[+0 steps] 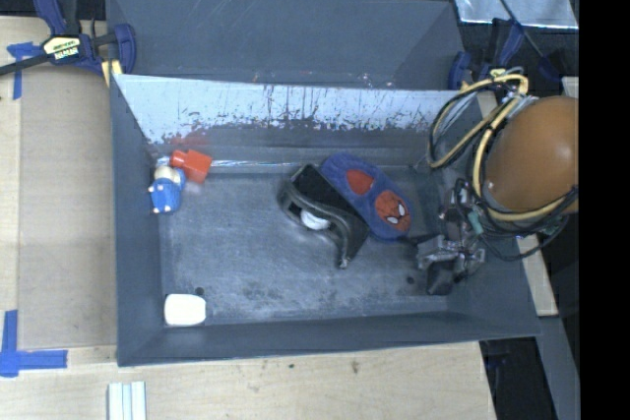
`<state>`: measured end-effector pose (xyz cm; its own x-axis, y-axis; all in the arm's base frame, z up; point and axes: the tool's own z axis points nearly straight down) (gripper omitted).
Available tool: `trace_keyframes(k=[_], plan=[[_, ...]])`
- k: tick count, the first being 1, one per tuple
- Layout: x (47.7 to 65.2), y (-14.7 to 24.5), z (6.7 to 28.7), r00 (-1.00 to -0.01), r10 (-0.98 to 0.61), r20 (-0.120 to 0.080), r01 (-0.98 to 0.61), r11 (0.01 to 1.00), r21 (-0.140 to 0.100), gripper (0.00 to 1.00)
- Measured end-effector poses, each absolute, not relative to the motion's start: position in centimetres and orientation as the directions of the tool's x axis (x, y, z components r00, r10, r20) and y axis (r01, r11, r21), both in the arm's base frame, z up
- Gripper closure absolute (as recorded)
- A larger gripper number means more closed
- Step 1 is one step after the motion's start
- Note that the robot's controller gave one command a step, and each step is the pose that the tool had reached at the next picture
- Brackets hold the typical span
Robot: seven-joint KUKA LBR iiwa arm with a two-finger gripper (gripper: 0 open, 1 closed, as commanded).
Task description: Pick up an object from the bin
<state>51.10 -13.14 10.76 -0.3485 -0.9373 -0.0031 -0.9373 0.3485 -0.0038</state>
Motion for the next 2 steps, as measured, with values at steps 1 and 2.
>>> trace_keyframes(k=[1, 2], plan=[[51.2, -13.1, 12.6, -0.350, -0.937, -0.002, -0.937, 0.350, -0.005, 1.00], [51.3, -13.1, 14.1, -0.352, -0.936, -0.003, -0.936, 0.352, -0.005, 1.00]])
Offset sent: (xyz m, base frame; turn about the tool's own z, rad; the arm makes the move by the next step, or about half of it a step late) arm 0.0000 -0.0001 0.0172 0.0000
